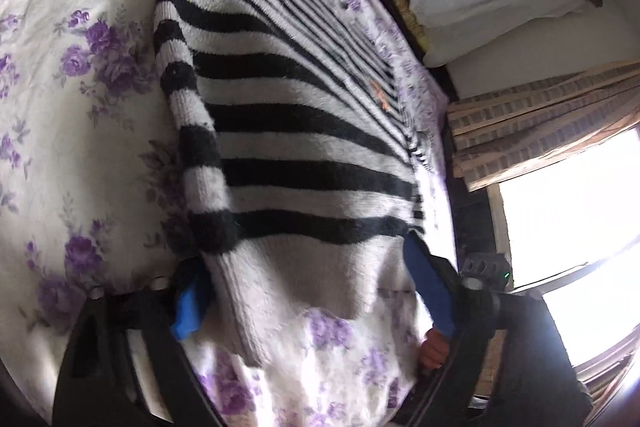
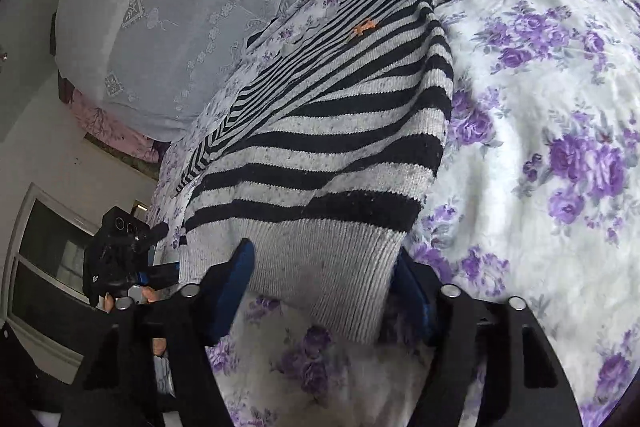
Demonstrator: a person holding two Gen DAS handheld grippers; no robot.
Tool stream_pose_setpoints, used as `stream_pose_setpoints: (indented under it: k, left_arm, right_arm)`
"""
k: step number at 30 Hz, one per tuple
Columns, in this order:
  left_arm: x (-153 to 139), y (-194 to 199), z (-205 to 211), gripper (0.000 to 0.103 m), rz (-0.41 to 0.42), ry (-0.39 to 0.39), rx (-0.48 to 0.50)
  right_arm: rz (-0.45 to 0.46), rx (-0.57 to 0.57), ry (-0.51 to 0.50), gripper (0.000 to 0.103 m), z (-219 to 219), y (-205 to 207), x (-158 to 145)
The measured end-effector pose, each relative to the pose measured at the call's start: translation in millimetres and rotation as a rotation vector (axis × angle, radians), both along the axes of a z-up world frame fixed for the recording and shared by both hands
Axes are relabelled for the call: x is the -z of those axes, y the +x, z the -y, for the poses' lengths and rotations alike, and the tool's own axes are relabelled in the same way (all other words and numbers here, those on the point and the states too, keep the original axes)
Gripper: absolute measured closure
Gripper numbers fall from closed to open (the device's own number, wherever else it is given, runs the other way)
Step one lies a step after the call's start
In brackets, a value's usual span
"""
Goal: Fold small clothes
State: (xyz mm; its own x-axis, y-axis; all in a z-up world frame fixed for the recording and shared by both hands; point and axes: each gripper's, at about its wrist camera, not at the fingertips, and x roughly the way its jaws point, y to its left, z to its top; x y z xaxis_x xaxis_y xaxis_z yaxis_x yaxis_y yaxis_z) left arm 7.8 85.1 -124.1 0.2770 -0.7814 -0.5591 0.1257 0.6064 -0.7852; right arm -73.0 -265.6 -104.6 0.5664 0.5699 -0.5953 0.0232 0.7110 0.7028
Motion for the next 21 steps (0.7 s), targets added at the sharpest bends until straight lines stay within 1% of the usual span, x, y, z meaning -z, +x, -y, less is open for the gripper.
stream_pose_setpoints:
  k: [1,2,3,5,8,10,11,13,14,16,17,18,19,20,21]
  left_arm:
    - [1.4,0.4,-0.3,0.034,-0.003,0.012,0.001]
    - [1.8,0.2,-2.7,0.040,-0.005,0.009,-0.001]
    - [1.6,0.0,-5.1,0.047,-0.005,0.003,-0.004]
    - [2.4,-0.5,-10.0,0.055,-0.011,-0.023,-0.003]
    - [5.0,-5.7,-17.0,0.060,-0.029,-0.059,0.004]
    - [4.2,-13.3,-19.8,0.061,-0.022,-0.066,0.015]
    - [3.6,-16.6,-19.7,0.061,-0.018,-0.067,0.020]
    - [6.4,-16.9,-19.1,0.050,-0.033,-0.029,0.001]
    - [8.6,-15.1,-17.9,0.050,-0.042,-0.022,-0.005]
    - [13.5,-6.3,-14.9,0.065,-0.056,-0.006,-0.014]
    - [14.4,-3.3,-14.6,0.093,-0.062,0.016,-0.023]
    - [15.5,-0.9,-15.4,0.097,-0.070,0.033,-0.031]
    - [15.0,-1.4,-16.9,0.097,-0.069,0.026,-0.034]
    - [12.0,-4.0,-19.3,0.097,-0.057,0.031,-0.043]
    - [3.3,-9.2,-22.6,0.097,-0.027,0.050,-0.051]
  right_arm:
    - [-0.007,0.004,0.006,0.057,0.4,4.3,3.2]
    - [-0.007,0.004,0.016,0.066,3.7,5.5,4.0]
    - [-0.008,0.000,0.027,0.070,4.0,5.4,4.5]
    - [-0.005,0.002,0.033,0.078,4.9,3.2,2.6]
    - [0.003,0.006,0.026,0.080,7.1,0.0,-1.8]
    - [0.005,-0.002,0.018,0.080,7.6,0.6,-3.9]
    - [-0.006,-0.010,0.012,0.077,6.0,2.0,-2.1]
    - [-0.039,-0.007,0.008,0.072,5.7,2.5,6.8]
    - [-0.047,-0.003,0.003,0.074,4.5,2.8,10.9]
    - [-0.029,-0.002,-0.005,0.078,3.9,2.2,10.2]
    - [-0.011,0.006,-0.003,0.087,5.5,0.5,6.4]
    - [0.013,0.014,-0.010,0.089,6.9,-1.8,0.3]
    - [0.037,0.016,-0.033,0.090,7.4,-4.9,-8.8]
    - [0.054,0.017,-0.049,0.091,8.2,-9.5,-17.1]
    - [0.068,0.016,-0.054,0.091,9.9,-13.4,-25.9]
